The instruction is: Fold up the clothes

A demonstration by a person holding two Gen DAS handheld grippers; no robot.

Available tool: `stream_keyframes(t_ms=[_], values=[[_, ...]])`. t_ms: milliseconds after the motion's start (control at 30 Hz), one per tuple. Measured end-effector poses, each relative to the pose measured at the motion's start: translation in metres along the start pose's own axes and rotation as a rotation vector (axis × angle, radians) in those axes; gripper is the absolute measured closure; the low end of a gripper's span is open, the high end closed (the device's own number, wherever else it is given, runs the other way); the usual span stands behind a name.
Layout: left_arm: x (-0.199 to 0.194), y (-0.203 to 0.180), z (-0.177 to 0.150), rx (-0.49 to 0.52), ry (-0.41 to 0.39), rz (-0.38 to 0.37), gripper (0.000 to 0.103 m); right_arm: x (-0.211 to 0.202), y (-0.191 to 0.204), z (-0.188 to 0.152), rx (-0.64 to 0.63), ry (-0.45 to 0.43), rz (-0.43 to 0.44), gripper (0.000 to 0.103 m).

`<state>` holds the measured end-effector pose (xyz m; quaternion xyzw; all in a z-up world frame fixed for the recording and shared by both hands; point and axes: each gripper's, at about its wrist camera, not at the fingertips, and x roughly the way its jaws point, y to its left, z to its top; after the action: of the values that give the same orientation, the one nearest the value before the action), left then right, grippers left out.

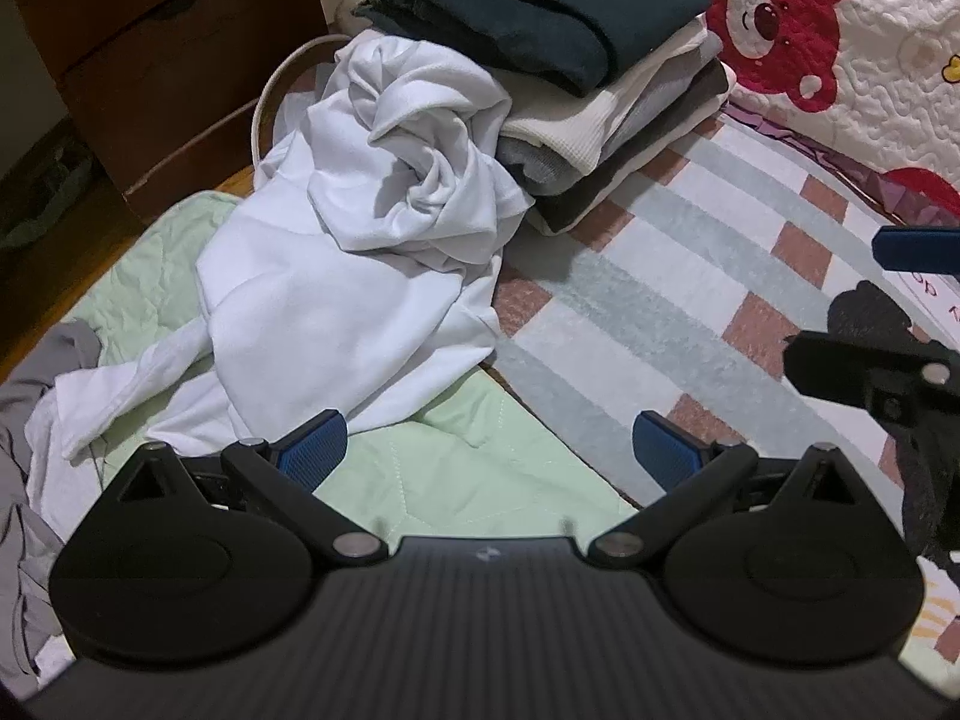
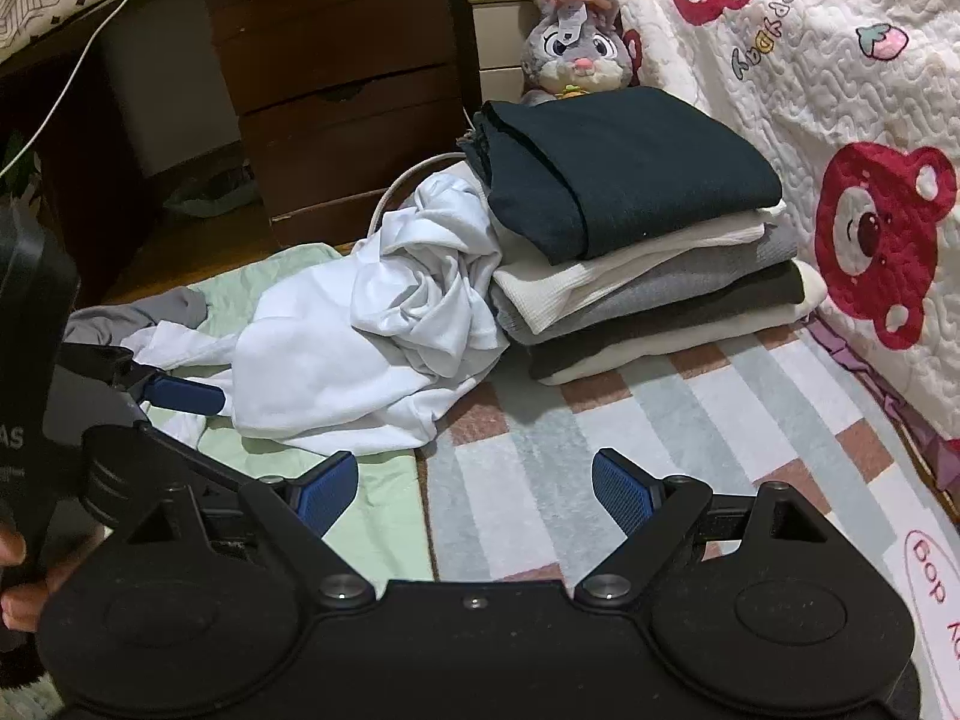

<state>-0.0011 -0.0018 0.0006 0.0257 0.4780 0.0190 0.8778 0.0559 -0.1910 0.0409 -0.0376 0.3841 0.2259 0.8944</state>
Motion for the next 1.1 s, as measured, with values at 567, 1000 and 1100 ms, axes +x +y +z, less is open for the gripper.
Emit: stream_keyframes(t_ms=[567,1000,1100], values=[[0.01,0.009,0.001,-0.014,0.008,0.025,0.0,0.01,0.007,-0.002,-0.07,-0.028,-0.036,0.015],[0.013,0.01,0.002,-0.012,0.002,0.041,0.0,0.018,0.003,-0.005,-0.061,-0.007,-0.043,0.015],[0.014,0.01,0.004,-0.011,0.0,0.043,0.0,0.019,0.003,-0.005,-0.065,-0.008,-0.043,0.015]])
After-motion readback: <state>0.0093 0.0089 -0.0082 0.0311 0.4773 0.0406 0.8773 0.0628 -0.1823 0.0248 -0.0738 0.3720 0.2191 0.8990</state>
